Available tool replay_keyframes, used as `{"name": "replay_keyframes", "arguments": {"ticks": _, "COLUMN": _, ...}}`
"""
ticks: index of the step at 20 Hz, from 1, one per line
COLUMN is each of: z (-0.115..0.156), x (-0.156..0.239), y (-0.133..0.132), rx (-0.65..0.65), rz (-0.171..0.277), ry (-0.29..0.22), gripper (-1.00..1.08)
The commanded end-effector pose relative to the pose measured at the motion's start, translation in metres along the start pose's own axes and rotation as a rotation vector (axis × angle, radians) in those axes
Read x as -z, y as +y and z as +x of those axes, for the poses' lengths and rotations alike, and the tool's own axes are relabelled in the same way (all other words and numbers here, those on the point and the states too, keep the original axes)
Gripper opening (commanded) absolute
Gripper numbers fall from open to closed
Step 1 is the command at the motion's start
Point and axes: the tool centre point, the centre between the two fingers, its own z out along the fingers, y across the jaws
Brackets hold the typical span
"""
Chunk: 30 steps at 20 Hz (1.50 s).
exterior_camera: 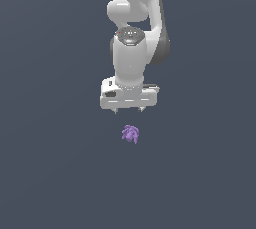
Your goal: Pick up the object and move it to a goal position.
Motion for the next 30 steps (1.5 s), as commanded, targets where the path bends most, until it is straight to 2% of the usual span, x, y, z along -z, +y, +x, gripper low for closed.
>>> {"name": "replay_keyframes", "arguments": {"ticks": 1, "z": 0.001, "x": -0.002, "y": 0.000, "rx": 0.031, "rz": -0.001, "ry": -0.003, "gripper": 1.00}}
{"name": "replay_keyframes", "arguments": {"ticks": 9, "z": 0.006, "x": -0.014, "y": -0.002, "rx": 0.190, "rz": -0.001, "ry": -0.014, "gripper": 1.00}}
{"name": "replay_keyframes", "arguments": {"ticks": 30, "z": 0.021, "x": -0.059, "y": -0.007, "rx": 0.784, "rz": 0.024, "ry": -0.046, "gripper": 1.00}}
